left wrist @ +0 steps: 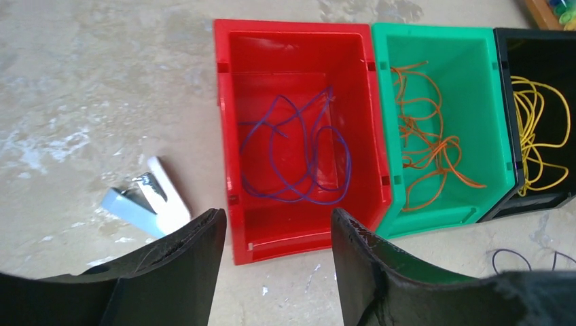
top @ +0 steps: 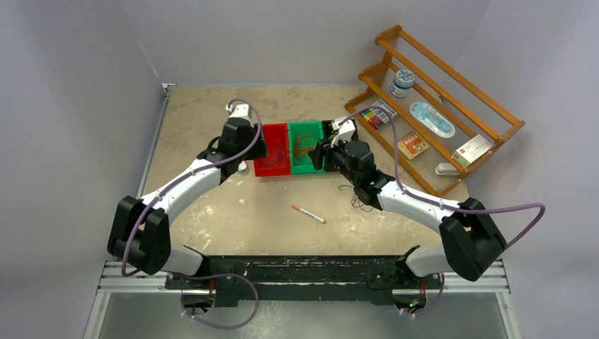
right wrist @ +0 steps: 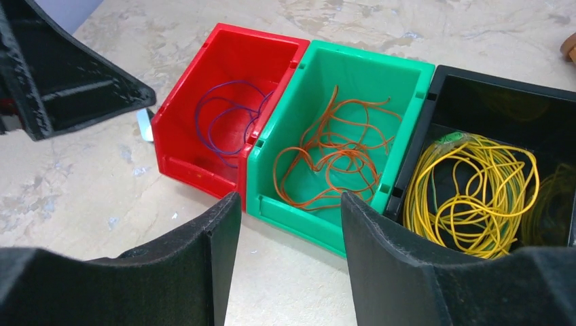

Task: Untangle the cables

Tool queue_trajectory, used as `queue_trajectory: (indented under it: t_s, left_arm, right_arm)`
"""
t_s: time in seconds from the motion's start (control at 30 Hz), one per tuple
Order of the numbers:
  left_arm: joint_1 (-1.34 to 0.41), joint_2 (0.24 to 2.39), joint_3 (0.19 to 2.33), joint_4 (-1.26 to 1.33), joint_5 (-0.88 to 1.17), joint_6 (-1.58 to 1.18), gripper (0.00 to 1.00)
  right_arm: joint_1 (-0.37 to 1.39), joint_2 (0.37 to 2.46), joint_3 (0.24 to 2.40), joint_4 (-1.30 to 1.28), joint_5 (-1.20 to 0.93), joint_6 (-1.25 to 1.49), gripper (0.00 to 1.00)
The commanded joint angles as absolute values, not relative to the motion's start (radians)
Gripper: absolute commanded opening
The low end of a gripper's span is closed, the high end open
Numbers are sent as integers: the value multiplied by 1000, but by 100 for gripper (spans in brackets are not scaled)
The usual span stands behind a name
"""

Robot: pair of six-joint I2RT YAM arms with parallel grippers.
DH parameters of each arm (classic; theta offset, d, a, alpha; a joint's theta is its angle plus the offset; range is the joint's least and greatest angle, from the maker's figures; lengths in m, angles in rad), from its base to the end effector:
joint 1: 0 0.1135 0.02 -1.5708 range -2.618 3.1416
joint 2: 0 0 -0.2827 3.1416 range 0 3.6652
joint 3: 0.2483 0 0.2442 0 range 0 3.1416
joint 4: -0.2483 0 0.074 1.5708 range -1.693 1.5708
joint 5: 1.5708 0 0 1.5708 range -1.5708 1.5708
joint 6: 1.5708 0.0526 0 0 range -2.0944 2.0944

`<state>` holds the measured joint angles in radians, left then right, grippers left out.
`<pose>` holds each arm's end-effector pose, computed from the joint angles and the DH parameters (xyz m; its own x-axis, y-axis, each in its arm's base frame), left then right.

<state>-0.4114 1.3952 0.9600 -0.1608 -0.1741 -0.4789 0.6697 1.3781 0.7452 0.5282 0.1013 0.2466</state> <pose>0.2921 -0.1175 0.2759 -0.5776 -0.2432 -0.7793 -0.0041 0.9555 -0.2951 0.2525 0.1931 0.2861 -0.2110 0.1427 -0.9670 -0.5024 0.8328 0.2325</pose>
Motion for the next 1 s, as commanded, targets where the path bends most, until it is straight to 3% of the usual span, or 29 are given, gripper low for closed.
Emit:
queue_trajectory:
  t_s: [0.0, 0.33, 0.67, 0.73, 0.97]
  left_arm:
    - [-453, 1438, 1015, -85, -200, -476, 57]
    - [-501, 1479, 1020, -71, -123, -438, 51]
    - [-500, 1389, 1003, -91, -233, -469, 49]
    - [-500, 1371, 1001, -97, -238, -469, 49]
    - [-500, 1338, 982, -100, -235, -477, 49]
  right_arm:
    - [664, 1345, 744, 546, 80, 258, 58]
    - [563, 1299, 715, 461, 85, 358, 55]
    - [496, 1125, 665, 70, 293, 504, 60]
    - [491, 1109, 663, -20, 306, 554, 65]
    - [488, 1159, 689, -235, 270, 673, 69]
